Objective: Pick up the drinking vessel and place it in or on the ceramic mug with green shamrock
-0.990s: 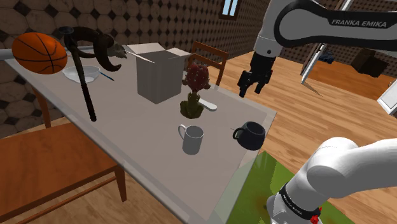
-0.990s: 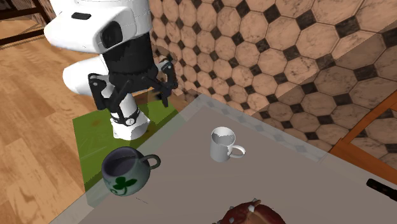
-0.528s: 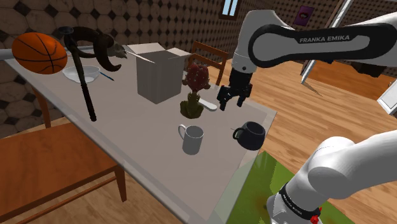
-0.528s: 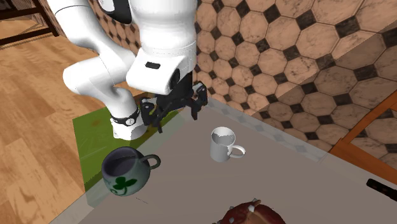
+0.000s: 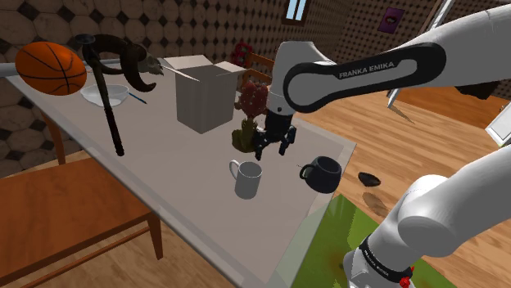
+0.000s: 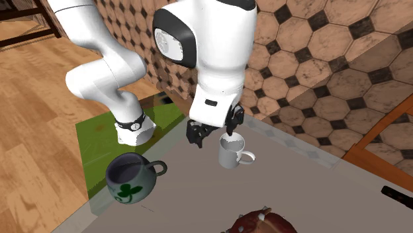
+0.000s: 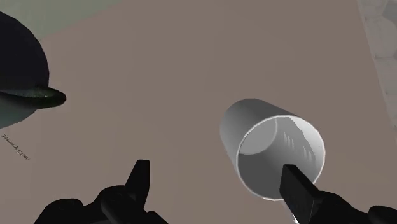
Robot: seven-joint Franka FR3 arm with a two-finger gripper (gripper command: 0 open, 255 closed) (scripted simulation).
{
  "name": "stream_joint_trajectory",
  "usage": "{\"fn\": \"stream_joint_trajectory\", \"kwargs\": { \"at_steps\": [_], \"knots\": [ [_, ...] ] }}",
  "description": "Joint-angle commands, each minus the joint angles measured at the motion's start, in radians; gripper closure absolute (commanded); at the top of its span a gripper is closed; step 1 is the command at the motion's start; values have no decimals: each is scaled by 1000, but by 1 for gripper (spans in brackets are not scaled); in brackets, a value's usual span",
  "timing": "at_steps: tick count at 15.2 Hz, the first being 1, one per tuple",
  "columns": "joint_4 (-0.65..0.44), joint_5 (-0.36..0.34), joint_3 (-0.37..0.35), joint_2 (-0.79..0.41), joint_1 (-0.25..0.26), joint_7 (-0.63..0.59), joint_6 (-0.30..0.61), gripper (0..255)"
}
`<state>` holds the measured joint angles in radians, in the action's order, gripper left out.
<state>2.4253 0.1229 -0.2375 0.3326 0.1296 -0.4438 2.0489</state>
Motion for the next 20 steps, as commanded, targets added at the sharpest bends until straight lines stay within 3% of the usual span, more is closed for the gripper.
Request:
{"fn": "stream_joint_trajectory", "kwargs": {
  "at_steps": [1,9,17,18,20],
  "knots": [
    [-18,7,-25,-74,8,-37,53,0],
    [39,4,-39,-135,12,-48,171,0],
    [39,4,-39,-135,12,-48,171,0],
    [39,4,-39,-135,12,-48,171,255],
    [39,4,-39,-135,12,-48,171,255]
  ]
}}
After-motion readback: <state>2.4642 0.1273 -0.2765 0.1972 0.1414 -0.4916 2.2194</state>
